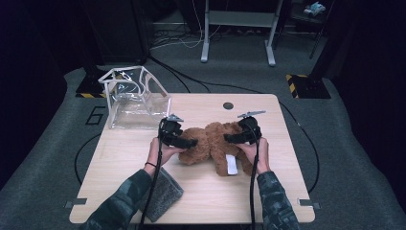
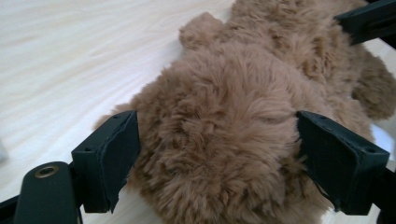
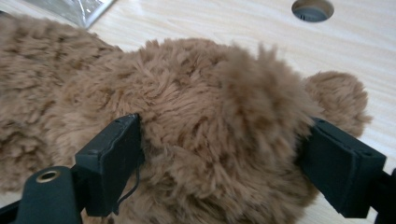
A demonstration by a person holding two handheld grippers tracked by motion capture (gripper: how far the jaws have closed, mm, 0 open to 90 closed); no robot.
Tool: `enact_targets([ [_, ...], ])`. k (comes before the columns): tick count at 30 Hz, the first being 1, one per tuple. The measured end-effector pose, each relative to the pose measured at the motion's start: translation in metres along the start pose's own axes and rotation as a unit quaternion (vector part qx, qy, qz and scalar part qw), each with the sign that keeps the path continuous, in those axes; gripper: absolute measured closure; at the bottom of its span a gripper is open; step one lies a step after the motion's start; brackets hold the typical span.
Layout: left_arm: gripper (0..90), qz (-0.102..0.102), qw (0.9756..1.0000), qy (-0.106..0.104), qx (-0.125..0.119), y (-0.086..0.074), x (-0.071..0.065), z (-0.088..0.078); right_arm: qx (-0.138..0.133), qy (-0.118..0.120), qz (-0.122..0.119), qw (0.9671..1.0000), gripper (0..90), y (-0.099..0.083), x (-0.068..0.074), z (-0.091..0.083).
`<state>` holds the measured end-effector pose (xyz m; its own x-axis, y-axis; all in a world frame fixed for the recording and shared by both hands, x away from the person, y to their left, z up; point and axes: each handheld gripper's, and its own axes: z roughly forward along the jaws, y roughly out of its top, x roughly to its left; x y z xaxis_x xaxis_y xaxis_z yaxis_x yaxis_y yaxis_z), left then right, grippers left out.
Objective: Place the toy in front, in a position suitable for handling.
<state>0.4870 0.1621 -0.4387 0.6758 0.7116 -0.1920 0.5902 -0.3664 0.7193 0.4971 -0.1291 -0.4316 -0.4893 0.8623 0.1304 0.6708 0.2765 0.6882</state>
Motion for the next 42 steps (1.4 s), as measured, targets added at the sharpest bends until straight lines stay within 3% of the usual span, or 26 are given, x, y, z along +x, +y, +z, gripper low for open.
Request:
enact_targets([
  [2, 22.8, -0.001, 0.9999, -0.012, 0.0, -0.003, 0.001, 0.004, 0.003, 0.004, 0.002, 1.0, 21.7, -0.003, -0.002, 0.004],
  [3, 30.0, 0.001, 0.9999, -0.01, -0.001, -0.005, 0.0, 0.005, 0.008, 0.009, 0.003, 0.9999, 29.8, -0.005, -0.003, 0.005],
  [5, 34.0, 0.001, 0.9999, -0.016, -0.004, -0.008, 0.002, 0.007, 0.006, 0.012, 0.0, 0.9999, 34.1, -0.006, -0.004, 0.006],
  [8, 53.4, 0.004, 0.9997, -0.023, -0.006, -0.013, 0.003, 0.009, 0.012, 0.04, 0.009, 0.9991, 58.0, -0.009, -0.004, 0.008],
  [14, 64.8, 0.011, 0.9994, -0.023, -0.024, -0.013, 0.0, 0.006, -0.012, 0.047, 0.012, 0.9988, 72.4, -0.013, -0.001, 0.008],
  [20, 66.7, 0.011, 0.9986, -0.023, -0.047, -0.004, 0.006, -0.011, -0.044, 0.029, -0.021, 0.9984, 75.2, -0.001, 0.012, -0.011],
  [25, 66.5, 0.016, 0.9983, -0.011, -0.055, 0.005, 0.017, -0.026, -0.062, 0.023, -0.031, 0.9973, 75.0, 0.014, 0.023, -0.016],
  [30, 65.2, 0.016, 0.9991, 0.012, -0.038, 0.004, 0.044, -0.03, -0.055, 0.02, -0.035, 0.9976, 74.0, 0.028, 0.039, 0.005],
  [31, 65.2, 0.016, 0.9991, 0.012, -0.038, 0.004, 0.044, -0.03, -0.055, 0.02, -0.035, 0.9976, 74.0, 0.028, 0.039, 0.005],
  [34, 64.9, 0.002, 0.9994, 0.013, -0.032, -0.001, 0.057, -0.027, -0.046, 0.021, -0.034, 0.9981, 73.6, 0.032, 0.047, 0.023],
  [38, 64.3, -0.009, 0.9993, 0.016, -0.032, -0.008, 0.07, -0.022, -0.041, 0.016, -0.043, 0.9981, 72.5, 0.033, 0.051, 0.034],
  [42, 52.5, -0.009, 0.9994, 0.017, -0.03, -0.008, 0.072, -0.021, -0.038, 0.013, -0.033, 0.9987, 59.8, 0.032, 0.046, 0.04],
])
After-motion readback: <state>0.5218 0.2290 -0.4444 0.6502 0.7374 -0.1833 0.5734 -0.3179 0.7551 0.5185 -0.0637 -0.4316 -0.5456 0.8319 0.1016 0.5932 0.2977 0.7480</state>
